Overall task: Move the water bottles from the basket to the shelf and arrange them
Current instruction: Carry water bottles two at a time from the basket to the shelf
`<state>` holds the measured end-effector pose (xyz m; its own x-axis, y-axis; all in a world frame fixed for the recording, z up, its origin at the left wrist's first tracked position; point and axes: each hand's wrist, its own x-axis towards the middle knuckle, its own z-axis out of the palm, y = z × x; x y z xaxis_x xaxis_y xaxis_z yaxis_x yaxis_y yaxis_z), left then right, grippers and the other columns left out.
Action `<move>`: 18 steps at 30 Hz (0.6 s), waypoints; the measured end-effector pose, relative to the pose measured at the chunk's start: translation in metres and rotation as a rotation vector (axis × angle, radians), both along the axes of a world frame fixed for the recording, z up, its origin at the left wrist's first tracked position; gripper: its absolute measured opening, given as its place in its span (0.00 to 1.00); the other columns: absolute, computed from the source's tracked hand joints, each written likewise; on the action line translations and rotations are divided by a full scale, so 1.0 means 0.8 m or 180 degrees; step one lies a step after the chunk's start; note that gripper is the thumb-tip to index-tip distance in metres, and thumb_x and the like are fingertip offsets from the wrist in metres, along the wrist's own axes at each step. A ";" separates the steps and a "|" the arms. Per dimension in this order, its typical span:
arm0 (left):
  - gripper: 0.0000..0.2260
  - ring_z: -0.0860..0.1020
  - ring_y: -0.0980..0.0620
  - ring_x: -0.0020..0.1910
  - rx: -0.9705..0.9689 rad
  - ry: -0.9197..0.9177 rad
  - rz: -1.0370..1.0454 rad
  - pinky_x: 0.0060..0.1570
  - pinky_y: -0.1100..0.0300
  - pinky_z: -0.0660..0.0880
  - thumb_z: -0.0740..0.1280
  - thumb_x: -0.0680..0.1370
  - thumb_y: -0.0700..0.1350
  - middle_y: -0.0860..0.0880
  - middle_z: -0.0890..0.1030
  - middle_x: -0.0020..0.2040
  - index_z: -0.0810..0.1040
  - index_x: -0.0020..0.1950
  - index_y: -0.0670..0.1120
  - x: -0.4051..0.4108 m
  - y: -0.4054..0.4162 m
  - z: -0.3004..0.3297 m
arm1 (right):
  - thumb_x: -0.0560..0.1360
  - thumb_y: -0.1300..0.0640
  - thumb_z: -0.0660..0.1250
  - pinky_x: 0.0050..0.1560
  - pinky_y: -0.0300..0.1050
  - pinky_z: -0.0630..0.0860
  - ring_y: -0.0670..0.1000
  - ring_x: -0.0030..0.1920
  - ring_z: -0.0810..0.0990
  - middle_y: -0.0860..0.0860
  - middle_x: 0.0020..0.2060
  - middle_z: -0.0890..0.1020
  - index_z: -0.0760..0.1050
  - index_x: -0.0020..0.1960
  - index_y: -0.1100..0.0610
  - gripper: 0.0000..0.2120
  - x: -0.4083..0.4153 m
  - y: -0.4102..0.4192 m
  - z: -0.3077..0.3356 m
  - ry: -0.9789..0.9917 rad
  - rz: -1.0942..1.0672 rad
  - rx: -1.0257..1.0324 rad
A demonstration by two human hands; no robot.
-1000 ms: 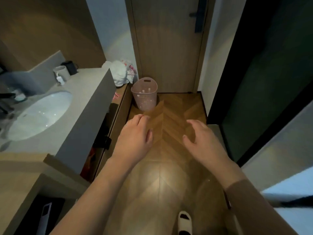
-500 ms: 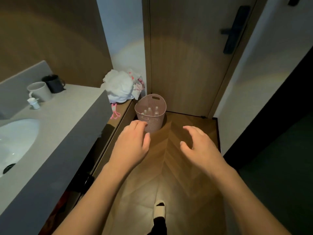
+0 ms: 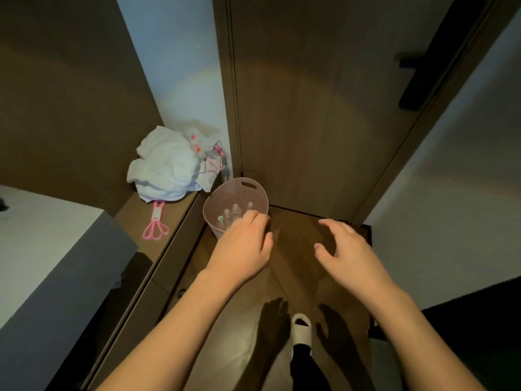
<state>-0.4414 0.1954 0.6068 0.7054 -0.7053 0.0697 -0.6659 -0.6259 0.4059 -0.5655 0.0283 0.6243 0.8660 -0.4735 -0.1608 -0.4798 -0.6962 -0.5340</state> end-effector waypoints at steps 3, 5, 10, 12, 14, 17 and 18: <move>0.16 0.77 0.49 0.59 0.0086 0.0047 0.0401 0.59 0.53 0.76 0.60 0.81 0.50 0.47 0.75 0.65 0.73 0.67 0.48 0.071 -0.037 -0.005 | 0.79 0.49 0.63 0.69 0.47 0.70 0.48 0.69 0.70 0.47 0.72 0.68 0.62 0.76 0.48 0.26 0.094 -0.066 -0.002 0.0033 0.0362 0.0014; 0.15 0.77 0.50 0.57 0.0124 0.0024 0.0615 0.56 0.55 0.76 0.61 0.80 0.49 0.48 0.75 0.63 0.73 0.66 0.48 0.119 -0.055 0.002 | 0.79 0.49 0.63 0.68 0.47 0.71 0.47 0.67 0.72 0.47 0.72 0.68 0.62 0.76 0.48 0.26 0.157 -0.099 0.004 0.0052 0.0561 -0.0034; 0.16 0.76 0.48 0.59 0.0015 0.0100 0.1417 0.58 0.56 0.71 0.62 0.81 0.48 0.46 0.75 0.63 0.73 0.67 0.46 0.223 -0.079 0.001 | 0.79 0.51 0.64 0.66 0.45 0.69 0.49 0.67 0.73 0.48 0.72 0.69 0.62 0.76 0.49 0.27 0.317 -0.152 0.005 0.0192 0.1240 -0.0080; 0.16 0.76 0.47 0.59 0.0060 0.0263 0.1537 0.58 0.55 0.71 0.62 0.81 0.48 0.46 0.75 0.62 0.73 0.67 0.45 0.245 -0.085 -0.013 | 0.78 0.52 0.64 0.67 0.43 0.66 0.52 0.69 0.71 0.51 0.72 0.70 0.65 0.75 0.53 0.26 0.358 -0.160 -0.002 0.0248 0.1344 -0.0145; 0.16 0.76 0.47 0.58 0.0120 0.0443 0.1720 0.57 0.54 0.72 0.62 0.80 0.48 0.46 0.75 0.62 0.73 0.67 0.45 0.285 -0.093 -0.040 | 0.78 0.55 0.65 0.61 0.39 0.67 0.53 0.66 0.73 0.53 0.69 0.73 0.68 0.73 0.55 0.24 0.414 -0.173 -0.029 0.0264 0.1476 -0.0164; 0.16 0.77 0.45 0.57 0.0070 0.0708 0.1998 0.54 0.53 0.74 0.63 0.80 0.48 0.46 0.76 0.61 0.73 0.66 0.45 0.354 -0.104 -0.086 | 0.78 0.55 0.66 0.58 0.38 0.66 0.50 0.65 0.73 0.50 0.68 0.73 0.67 0.72 0.52 0.24 0.492 -0.188 -0.071 0.0636 0.1608 -0.0095; 0.16 0.77 0.45 0.57 0.0073 0.0848 0.2033 0.54 0.53 0.74 0.63 0.80 0.48 0.45 0.76 0.60 0.73 0.66 0.46 0.381 -0.110 -0.104 | 0.78 0.55 0.66 0.57 0.38 0.67 0.48 0.65 0.74 0.50 0.68 0.73 0.67 0.72 0.51 0.23 0.518 -0.195 -0.085 0.0804 0.1652 -0.0076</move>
